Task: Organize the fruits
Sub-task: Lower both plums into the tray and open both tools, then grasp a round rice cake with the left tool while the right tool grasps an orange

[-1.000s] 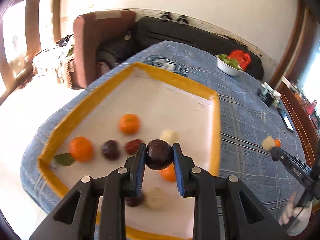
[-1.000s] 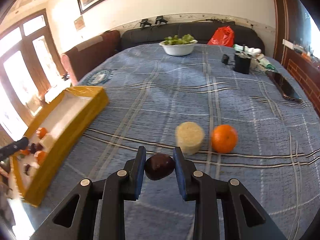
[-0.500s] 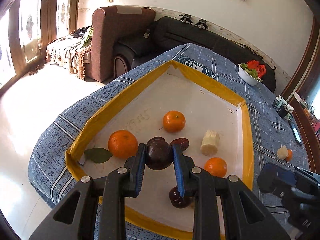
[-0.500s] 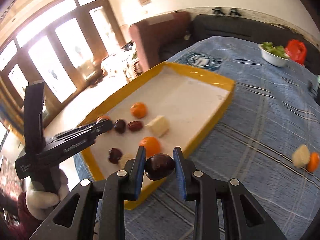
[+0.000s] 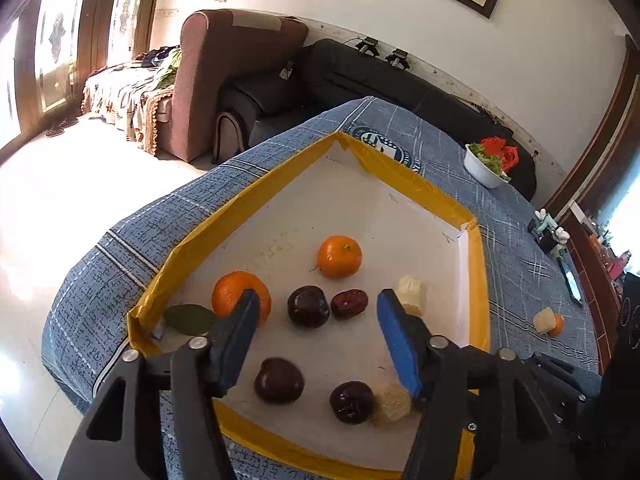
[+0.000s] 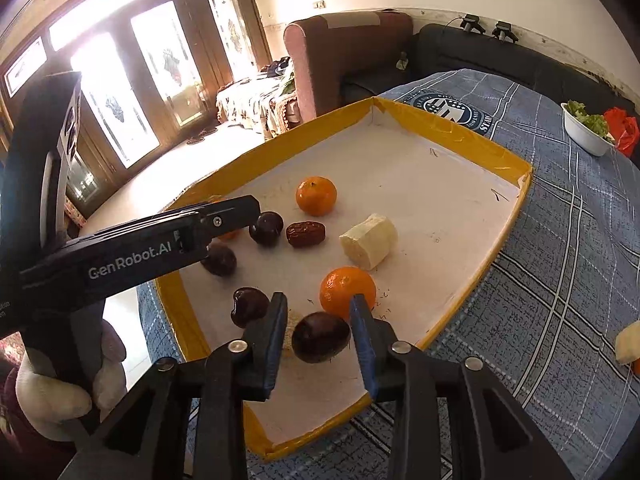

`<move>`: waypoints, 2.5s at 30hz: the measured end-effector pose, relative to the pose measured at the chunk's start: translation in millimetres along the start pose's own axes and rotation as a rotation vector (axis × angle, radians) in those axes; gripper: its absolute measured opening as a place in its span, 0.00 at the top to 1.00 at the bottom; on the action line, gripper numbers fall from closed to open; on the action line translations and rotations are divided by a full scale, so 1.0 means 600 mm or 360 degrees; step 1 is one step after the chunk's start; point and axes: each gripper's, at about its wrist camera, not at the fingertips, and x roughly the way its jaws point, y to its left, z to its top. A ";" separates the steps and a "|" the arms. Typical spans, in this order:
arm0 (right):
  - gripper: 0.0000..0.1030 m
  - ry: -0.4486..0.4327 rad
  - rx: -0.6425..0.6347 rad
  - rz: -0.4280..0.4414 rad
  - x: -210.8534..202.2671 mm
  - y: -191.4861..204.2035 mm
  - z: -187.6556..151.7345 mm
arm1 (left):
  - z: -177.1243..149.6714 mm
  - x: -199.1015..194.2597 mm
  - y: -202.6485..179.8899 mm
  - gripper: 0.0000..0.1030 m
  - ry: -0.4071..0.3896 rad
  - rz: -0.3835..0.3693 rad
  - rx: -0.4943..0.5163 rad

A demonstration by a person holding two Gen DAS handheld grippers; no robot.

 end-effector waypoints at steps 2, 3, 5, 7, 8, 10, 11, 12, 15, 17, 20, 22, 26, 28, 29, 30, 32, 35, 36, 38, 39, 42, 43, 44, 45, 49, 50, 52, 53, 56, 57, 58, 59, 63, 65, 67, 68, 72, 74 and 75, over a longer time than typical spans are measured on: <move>0.43 -0.0034 0.0050 0.0023 -0.012 -0.012 0.002 | -0.001 -0.003 -0.004 0.29 0.0000 -0.0051 -0.0003; 0.43 -0.0060 0.0078 0.0028 -0.022 -0.019 0.002 | -0.001 -0.004 -0.005 0.29 0.0000 -0.0061 -0.0009; 0.43 -0.0090 0.0105 0.0014 -0.038 -0.029 0.002 | -0.003 -0.007 -0.006 0.26 0.0007 -0.0086 -0.0040; 0.43 -0.0131 0.0134 -0.0016 -0.059 -0.041 -0.003 | -0.005 -0.014 -0.006 0.20 0.0021 -0.0143 -0.0099; 0.42 -0.0146 0.0149 -0.0026 -0.069 -0.048 -0.006 | -0.005 -0.016 -0.006 0.18 0.0024 -0.0176 -0.0121; 0.41 -0.0178 0.0193 -0.0060 -0.092 -0.068 -0.017 | -0.007 -0.024 -0.007 0.11 0.0036 -0.0318 -0.0188; 0.41 -0.0197 0.0221 -0.0080 -0.104 -0.080 -0.024 | -0.008 -0.028 -0.009 0.10 0.0043 -0.0388 -0.0222; 0.41 -0.0220 0.0253 -0.0098 -0.118 -0.092 -0.033 | -0.010 -0.033 -0.013 0.10 0.0050 -0.0443 -0.0244; 0.40 -0.0291 0.0361 -0.0176 -0.165 -0.139 -0.061 | -0.013 -0.046 -0.042 0.10 0.0052 -0.0489 -0.0204; 0.39 -0.0332 0.0435 -0.0239 -0.198 -0.174 -0.083 | -0.018 -0.053 -0.070 0.10 0.0063 -0.0436 -0.0128; 0.38 -0.0377 0.0551 -0.0359 -0.246 -0.231 -0.122 | -0.032 -0.059 -0.116 0.10 0.0092 -0.0342 0.0024; 0.38 -0.0390 0.0639 -0.0421 -0.277 -0.269 -0.151 | -0.045 -0.062 -0.149 0.10 0.0106 -0.0318 0.0133; 0.38 -0.0401 0.0780 -0.0528 -0.322 -0.327 -0.198 | -0.070 -0.058 -0.202 0.10 0.0144 -0.0325 0.0292; 0.38 -0.0392 0.0825 -0.0567 -0.330 -0.347 -0.214 | -0.084 -0.052 -0.228 0.10 0.0176 -0.0336 0.0365; 0.38 -0.0385 0.0849 -0.0582 -0.331 -0.356 -0.222 | -0.089 -0.049 -0.235 0.10 0.0191 -0.0344 0.0385; 0.38 -0.0378 0.0863 -0.0586 -0.330 -0.363 -0.225 | -0.096 -0.044 -0.246 0.10 0.0215 -0.0364 0.0408; 0.38 -0.0360 0.0882 -0.0588 -0.323 -0.374 -0.230 | -0.104 -0.039 -0.260 0.10 0.0242 -0.0383 0.0441; 0.38 -0.0329 0.0863 -0.0598 -0.305 -0.384 -0.221 | -0.112 -0.029 -0.278 0.10 0.0272 -0.0405 0.0493; 0.38 -0.0319 0.0851 -0.0605 -0.298 -0.387 -0.216 | -0.114 -0.027 -0.282 0.10 0.0278 -0.0412 0.0503; 0.38 -0.0297 0.0820 -0.0620 -0.282 -0.398 -0.199 | -0.114 -0.020 -0.289 0.10 0.0292 -0.0432 0.0514; 0.38 -0.0278 0.0802 -0.0627 -0.272 -0.406 -0.188 | -0.113 -0.017 -0.291 0.10 0.0298 -0.0450 0.0514; 0.38 -0.0243 0.0790 -0.0660 -0.249 -0.430 -0.168 | -0.106 -0.004 -0.302 0.10 0.0304 -0.0452 0.0521; 0.38 -0.0233 0.0797 -0.0671 -0.241 -0.441 -0.162 | -0.102 0.002 -0.306 0.10 0.0306 -0.0443 0.0527; 0.38 -0.0228 0.0810 -0.0676 -0.235 -0.450 -0.157 | -0.099 0.008 -0.310 0.10 0.0308 -0.0437 0.0529; 0.38 -0.0228 0.0828 -0.0670 -0.229 -0.459 -0.153 | -0.096 0.015 -0.314 0.10 0.0314 -0.0431 0.0533; 0.39 -0.0238 0.0888 -0.0605 -0.203 -0.487 -0.141 | -0.092 0.043 -0.342 0.10 0.0343 -0.0410 0.0578; 0.40 -0.0233 0.0892 -0.0590 -0.196 -0.489 -0.140 | -0.093 0.049 -0.350 0.10 0.0346 -0.0403 0.0599; 0.44 -0.0218 0.0896 -0.0570 -0.181 -0.493 -0.139 | -0.096 0.063 -0.370 0.10 0.0351 -0.0391 0.0648; 0.49 -0.0211 0.0900 -0.0558 -0.174 -0.495 -0.140 | -0.097 0.069 -0.379 0.10 0.0353 -0.0388 0.0666; 0.60 -0.0238 0.0922 -0.0539 -0.171 -0.501 -0.147 | -0.098 0.090 -0.404 0.10 0.0371 -0.0393 0.0710; 0.60 -0.0260 0.0949 -0.0516 -0.176 -0.505 -0.152 | -0.099 0.096 -0.415 0.10 0.0374 -0.0391 0.0723; 0.60 -0.0278 0.0972 -0.0514 -0.178 -0.509 -0.154 | -0.099 0.104 -0.425 0.10 0.0375 -0.0386 0.0743; 0.60 -0.0299 0.0998 -0.0510 -0.182 -0.513 -0.158 | -0.099 0.110 -0.435 0.10 0.0374 -0.0385 0.0761; 0.60 -0.0385 0.1102 -0.0470 -0.204 -0.530 -0.172 | -0.106 0.143 -0.482 0.10 0.0349 -0.0401 0.0876; 0.60 -0.0398 0.1151 -0.0444 -0.209 -0.540 -0.177 | -0.110 0.163 -0.505 0.10 0.0371 -0.0416 0.0922; 0.60 -0.0392 0.1196 -0.0431 -0.209 -0.548 -0.182 | -0.114 0.185 -0.527 0.10 0.0395 -0.0423 0.0952; 0.60 -0.0396 0.1211 -0.0424 -0.210 -0.551 -0.183 | -0.115 0.194 -0.536 0.10 0.0396 -0.0415 0.0963; 0.60 -0.0422 0.1210 -0.0423 -0.218 -0.551 -0.184 | -0.118 0.228 -0.571 0.10 0.0384 -0.0385 0.1017; 0.60 -0.0431 0.1190 -0.0433 -0.220 -0.548 -0.181 | -0.122 0.243 -0.583 0.10 0.0398 -0.0357 0.1039; 0.60 -0.0436 0.1182 -0.0437 -0.221 -0.546 -0.180 | -0.125 0.248 -0.586 0.10 0.0408 -0.0346 0.1043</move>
